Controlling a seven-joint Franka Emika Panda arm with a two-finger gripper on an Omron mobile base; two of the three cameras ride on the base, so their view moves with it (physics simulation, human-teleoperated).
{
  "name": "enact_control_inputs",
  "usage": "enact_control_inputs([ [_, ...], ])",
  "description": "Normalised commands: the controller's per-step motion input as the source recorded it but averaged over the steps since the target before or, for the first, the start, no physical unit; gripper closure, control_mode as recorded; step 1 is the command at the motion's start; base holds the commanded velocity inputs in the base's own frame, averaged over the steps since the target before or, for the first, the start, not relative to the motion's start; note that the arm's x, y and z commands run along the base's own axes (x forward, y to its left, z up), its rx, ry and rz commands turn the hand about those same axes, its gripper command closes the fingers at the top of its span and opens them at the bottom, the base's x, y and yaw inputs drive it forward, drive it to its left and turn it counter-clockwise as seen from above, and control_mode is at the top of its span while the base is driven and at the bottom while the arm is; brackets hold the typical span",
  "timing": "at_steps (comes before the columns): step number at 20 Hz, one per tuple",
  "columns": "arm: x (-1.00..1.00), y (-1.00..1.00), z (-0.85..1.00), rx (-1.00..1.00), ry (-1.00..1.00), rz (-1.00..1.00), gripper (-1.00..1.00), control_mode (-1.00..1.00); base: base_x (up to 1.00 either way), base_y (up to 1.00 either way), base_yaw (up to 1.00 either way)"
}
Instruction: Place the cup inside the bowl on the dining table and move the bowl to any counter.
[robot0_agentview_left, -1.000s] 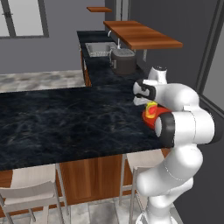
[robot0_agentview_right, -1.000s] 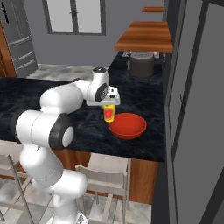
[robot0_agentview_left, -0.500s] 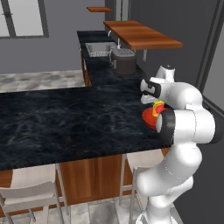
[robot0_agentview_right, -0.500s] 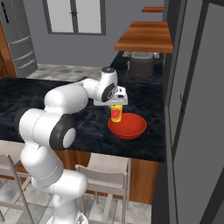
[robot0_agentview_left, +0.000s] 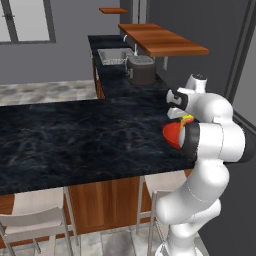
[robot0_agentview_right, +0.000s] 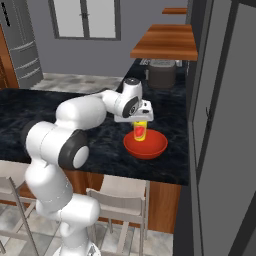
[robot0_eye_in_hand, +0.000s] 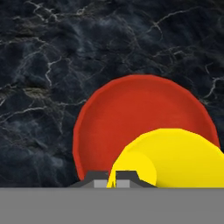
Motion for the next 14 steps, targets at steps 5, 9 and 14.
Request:
enact_control_inputs([
  [5,0.0,-0.1,-0.13,0.0,0.0,0.0,1.0,-1.0,0.0,0.0,0.0],
  [9,0.0,-0.02,-0.2,0.0,0.0,0.0,1.0,-1.0,0.0,0.0,0.0],
  [14,0.0,0.0,-0.13,0.0,0.0,0.0,1.0,-1.0,0.0,0.0,0.0],
])
